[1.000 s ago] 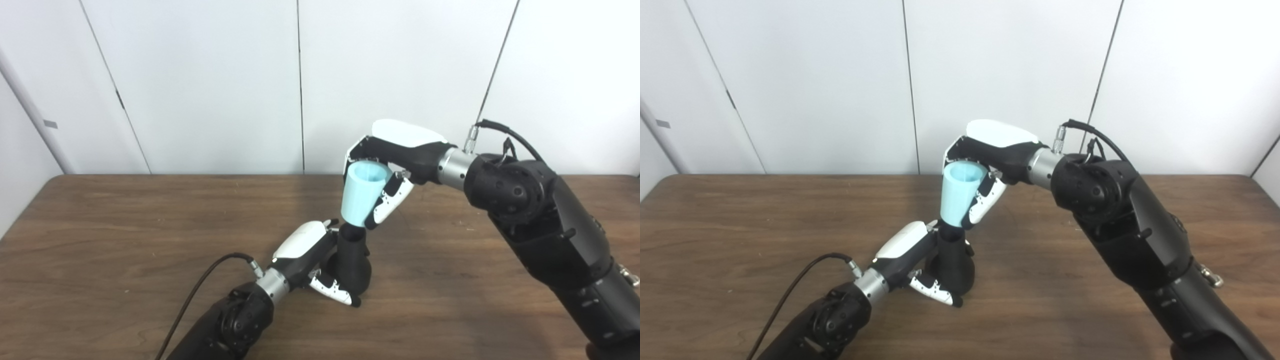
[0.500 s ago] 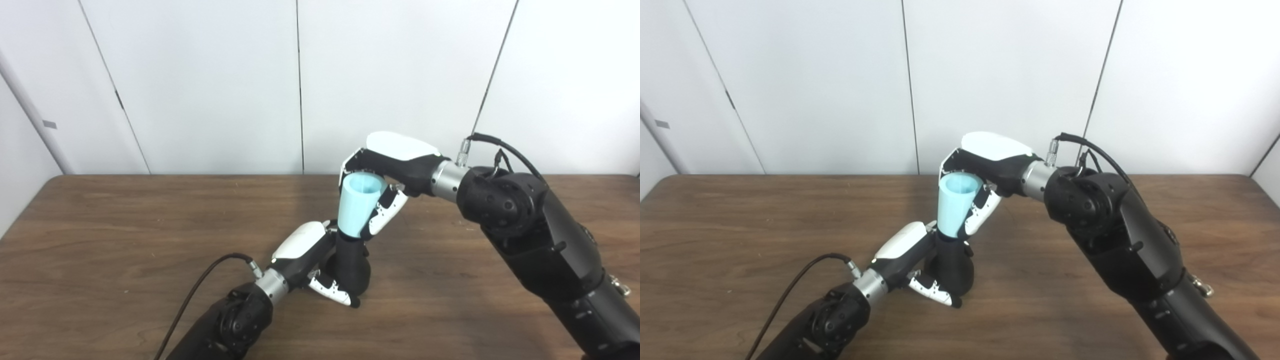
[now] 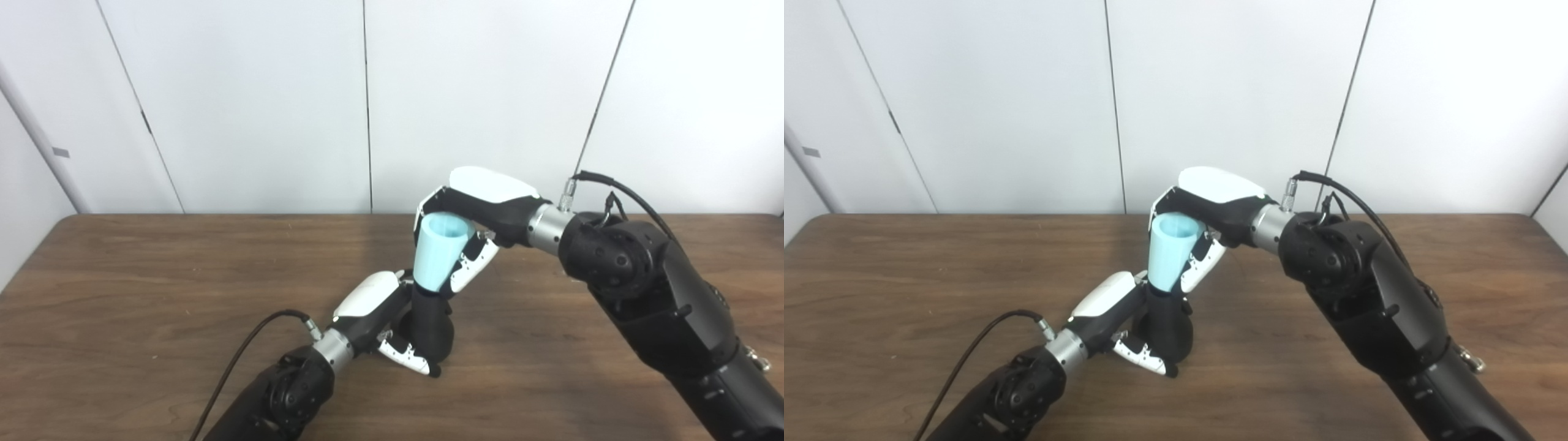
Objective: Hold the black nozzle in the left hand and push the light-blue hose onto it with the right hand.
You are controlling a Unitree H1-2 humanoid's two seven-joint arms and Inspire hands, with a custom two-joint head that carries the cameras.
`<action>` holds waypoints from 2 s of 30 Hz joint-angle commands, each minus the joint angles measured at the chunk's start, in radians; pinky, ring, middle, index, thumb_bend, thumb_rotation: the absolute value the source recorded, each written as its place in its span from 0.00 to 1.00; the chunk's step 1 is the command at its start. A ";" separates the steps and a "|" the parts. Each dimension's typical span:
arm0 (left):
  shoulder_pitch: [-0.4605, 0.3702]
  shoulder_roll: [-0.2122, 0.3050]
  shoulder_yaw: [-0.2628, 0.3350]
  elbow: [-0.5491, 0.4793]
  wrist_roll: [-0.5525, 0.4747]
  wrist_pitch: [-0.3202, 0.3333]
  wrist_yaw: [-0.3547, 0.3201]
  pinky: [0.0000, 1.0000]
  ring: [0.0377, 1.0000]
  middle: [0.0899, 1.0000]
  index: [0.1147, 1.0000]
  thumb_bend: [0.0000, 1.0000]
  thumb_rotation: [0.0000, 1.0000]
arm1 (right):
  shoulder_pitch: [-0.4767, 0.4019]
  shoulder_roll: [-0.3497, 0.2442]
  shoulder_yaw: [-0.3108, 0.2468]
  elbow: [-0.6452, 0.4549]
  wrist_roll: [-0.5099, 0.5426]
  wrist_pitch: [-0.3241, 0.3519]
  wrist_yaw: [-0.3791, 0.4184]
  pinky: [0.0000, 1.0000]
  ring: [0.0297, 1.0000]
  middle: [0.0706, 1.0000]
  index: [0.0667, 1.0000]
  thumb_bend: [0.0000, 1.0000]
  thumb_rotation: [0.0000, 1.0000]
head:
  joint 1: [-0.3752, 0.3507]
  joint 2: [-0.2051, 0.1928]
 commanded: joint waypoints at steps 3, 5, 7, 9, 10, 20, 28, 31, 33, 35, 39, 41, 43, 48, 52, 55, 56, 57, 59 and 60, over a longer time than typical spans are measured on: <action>0.056 0.016 -0.038 0.057 0.029 0.074 -0.094 1.00 0.61 0.41 0.43 0.53 0.00 | -0.034 -0.007 0.011 -0.035 0.014 -0.001 0.039 0.38 0.39 0.44 0.49 0.50 0.00 | 0.002 0.006; 0.055 0.014 -0.039 0.058 0.030 0.076 -0.094 1.00 0.61 0.41 0.43 0.53 0.00 | -0.034 -0.010 0.012 -0.041 0.011 -0.003 0.045 0.38 0.39 0.44 0.49 0.50 0.00 | 0.003 0.008; 0.053 0.013 -0.040 0.059 0.032 0.078 -0.094 1.00 0.61 0.41 0.43 0.53 0.00 | -0.033 -0.014 0.014 -0.044 0.009 -0.007 0.050 0.38 0.39 0.44 0.48 0.50 0.00 | 0.005 0.009; 0.053 0.013 -0.040 0.059 0.033 0.078 -0.094 1.00 0.61 0.41 0.43 0.53 0.00 | -0.033 -0.016 0.015 -0.046 0.008 -0.010 0.053 0.38 0.39 0.44 0.48 0.50 0.00 | 0.005 0.011; 0.052 0.013 -0.039 0.059 0.033 0.079 -0.094 1.00 0.61 0.41 0.43 0.53 0.00 | -0.033 -0.016 0.015 -0.047 0.007 -0.010 0.053 0.38 0.39 0.44 0.48 0.50 0.00 | 0.005 0.011; 0.051 0.012 -0.037 0.059 0.030 0.079 -0.094 1.00 0.61 0.41 0.43 0.53 0.00 | -0.046 -0.026 0.014 -0.064 0.005 -0.004 0.080 0.37 0.39 0.43 0.48 0.50 0.00 | 0.006 0.018; 0.050 0.009 -0.036 0.053 0.030 0.087 -0.095 1.00 0.61 0.41 0.44 0.52 0.00 | -0.047 -0.030 0.019 -0.074 0.001 -0.014 0.095 0.38 0.42 0.44 0.46 0.50 0.00 | 0.005 0.027; 0.052 0.012 -0.035 0.047 0.030 0.089 -0.098 1.00 0.61 0.41 0.44 0.52 0.00 | -0.036 -0.035 0.025 -0.067 0.000 -0.034 0.089 0.37 0.41 0.45 0.46 0.50 0.00 | 0.005 0.030; 0.052 0.013 -0.035 0.043 0.028 0.091 -0.100 1.00 0.61 0.41 0.44 0.52 0.00 | -0.031 -0.038 0.027 -0.064 -0.001 -0.042 0.086 0.37 0.41 0.45 0.47 0.50 0.00 | 0.007 0.032; 0.053 0.015 -0.034 0.043 0.025 0.090 -0.101 1.00 0.61 0.41 0.44 0.53 0.00 | -0.023 -0.042 0.029 -0.059 -0.001 -0.049 0.083 0.37 0.41 0.44 0.47 0.50 0.00 | 0.004 0.034; 0.053 0.017 -0.030 0.045 0.019 0.087 -0.100 1.00 0.61 0.41 0.44 0.53 0.00 | -0.010 -0.047 0.032 -0.053 0.002 -0.057 0.077 0.38 0.39 0.44 0.49 0.50 0.00 | 0.004 0.034; 0.053 0.018 -0.029 0.046 0.015 0.086 -0.101 1.00 0.61 0.41 0.44 0.53 0.00 | -0.001 -0.048 0.037 -0.049 -0.002 -0.063 0.070 0.38 0.39 0.43 0.50 0.50 0.00 | 0.004 0.034; 0.052 0.019 -0.030 0.042 0.015 0.089 -0.103 1.00 0.61 0.41 0.44 0.53 0.00 | 0.009 -0.050 0.044 -0.046 -0.009 -0.070 0.063 0.39 0.38 0.43 0.50 0.50 0.00 | 0.002 0.041; 0.051 0.019 -0.030 0.027 0.019 0.106 -0.110 1.00 0.61 0.41 0.44 0.53 0.00 | 0.029 -0.053 0.063 -0.042 -0.031 -0.088 0.054 0.41 0.39 0.44 0.48 0.50 0.00 | 0.002 0.048; 0.053 0.020 -0.030 0.016 0.021 0.115 -0.111 1.00 0.61 0.41 0.44 0.52 0.00 | 0.040 -0.049 0.077 -0.047 -0.037 -0.084 0.055 0.42 0.40 0.45 0.46 0.50 0.00 | 0.003 0.050; 0.055 0.020 -0.030 0.010 0.021 0.122 -0.113 1.00 0.61 0.41 0.44 0.52 0.00 | 0.050 -0.044 0.090 -0.047 -0.044 -0.086 0.054 0.42 0.41 0.45 0.45 0.50 0.00 | 0.003 0.054; 0.055 0.020 -0.030 0.009 0.021 0.123 -0.114 1.00 0.61 0.41 0.44 0.52 0.00 | 0.054 -0.043 0.096 -0.044 -0.047 -0.091 0.050 0.43 0.42 0.44 0.44 0.50 0.00 | 0.003 0.054; 0.055 0.020 -0.031 0.009 0.021 0.125 -0.113 1.00 0.61 0.41 0.44 0.52 0.00 | 0.057 -0.041 0.100 -0.041 -0.049 -0.096 0.046 0.45 0.43 0.44 0.44 0.50 0.00 | 0.003 0.054; 0.058 0.019 -0.032 0.005 0.021 0.128 -0.112 1.00 0.61 0.41 0.44 0.52 0.00 | 0.063 -0.040 0.107 -0.037 -0.051 -0.105 0.040 0.48 0.44 0.43 0.44 0.50 0.00 | 0.004 0.058; 0.059 0.019 -0.032 0.004 0.020 0.129 -0.112 1.00 0.61 0.41 0.44 0.52 0.00 | 0.065 -0.039 0.110 -0.035 -0.050 -0.107 0.038 0.49 0.44 0.43 0.44 0.50 0.00 | 0.004 0.058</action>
